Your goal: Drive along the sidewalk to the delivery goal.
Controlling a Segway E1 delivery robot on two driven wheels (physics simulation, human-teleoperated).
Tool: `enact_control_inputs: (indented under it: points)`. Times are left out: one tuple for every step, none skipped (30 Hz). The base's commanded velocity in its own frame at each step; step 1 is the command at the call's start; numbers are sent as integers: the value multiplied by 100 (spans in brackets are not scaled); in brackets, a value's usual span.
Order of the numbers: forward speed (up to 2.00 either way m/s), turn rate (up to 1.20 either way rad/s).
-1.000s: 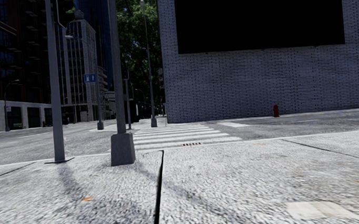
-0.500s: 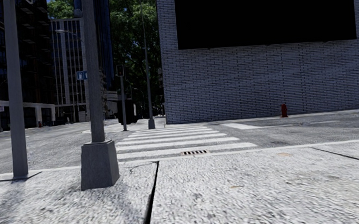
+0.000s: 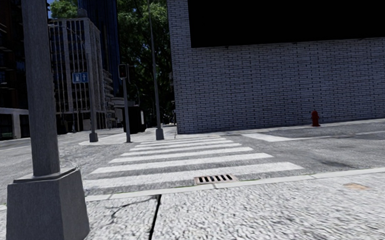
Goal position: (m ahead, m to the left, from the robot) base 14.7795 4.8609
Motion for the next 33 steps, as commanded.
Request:
enact_control_inputs:
  points:
    - [200, 0]
    - [200, 0]
    - [200, 0]
    - [200, 0]
    - [200, 0]
    - [200, 0]
    - [200, 0]
    - [200, 0]
    - [200, 0]
    - [200, 0]
    - [200, 0]
    - [200, 0]
    - [200, 0]
    - [200, 0]
    - [200, 0]
    - [200, 0]
    - [200, 0]
    - [200, 0]
    - [200, 0]
    - [200, 0]
    - [200, 0]
    - [200, 0]
    - [200, 0]
    - [200, 0]
    - [200, 0]
    - [200, 0]
    - [200, 0]
    - [200, 0]
    - [200, 0]
    - [200, 0]
    - [200, 0]
    - [200, 0]
    - [200, 0]
